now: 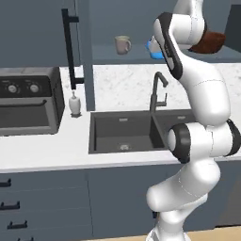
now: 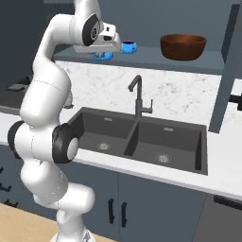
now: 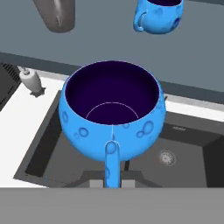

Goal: Gather all objects into one cabinet and sort the glasses and bowls to opposite sides.

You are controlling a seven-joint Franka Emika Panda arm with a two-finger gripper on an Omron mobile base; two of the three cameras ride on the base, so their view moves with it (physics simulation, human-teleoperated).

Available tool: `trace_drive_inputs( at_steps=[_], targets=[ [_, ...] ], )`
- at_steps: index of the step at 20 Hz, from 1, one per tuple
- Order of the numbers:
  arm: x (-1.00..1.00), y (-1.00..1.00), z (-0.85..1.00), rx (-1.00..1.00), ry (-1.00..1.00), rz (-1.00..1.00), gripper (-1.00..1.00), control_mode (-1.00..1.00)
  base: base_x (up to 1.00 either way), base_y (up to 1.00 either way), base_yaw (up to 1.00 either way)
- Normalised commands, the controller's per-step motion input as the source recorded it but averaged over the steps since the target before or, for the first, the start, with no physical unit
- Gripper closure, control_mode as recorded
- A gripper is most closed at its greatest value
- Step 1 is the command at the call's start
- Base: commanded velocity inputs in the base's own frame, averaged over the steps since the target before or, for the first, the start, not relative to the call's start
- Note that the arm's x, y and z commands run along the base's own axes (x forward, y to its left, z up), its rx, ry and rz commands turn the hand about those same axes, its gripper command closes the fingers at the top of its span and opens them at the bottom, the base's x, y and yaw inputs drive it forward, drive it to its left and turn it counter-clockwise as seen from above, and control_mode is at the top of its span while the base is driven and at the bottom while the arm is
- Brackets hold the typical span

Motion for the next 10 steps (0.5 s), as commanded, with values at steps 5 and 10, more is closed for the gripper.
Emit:
trace_drive_inputs(
  at_steps=[5, 10],
  targets=[
    [0.00, 0.00, 0.00, 0.00, 0.00, 0.00, 1.00, 1.00, 0.84, 0.00, -0.04],
    [0.00, 0.00, 0.00, 0.00, 0.00, 0.00, 1.00, 1.00, 0.71, 0.00, -0.03]
  ],
)
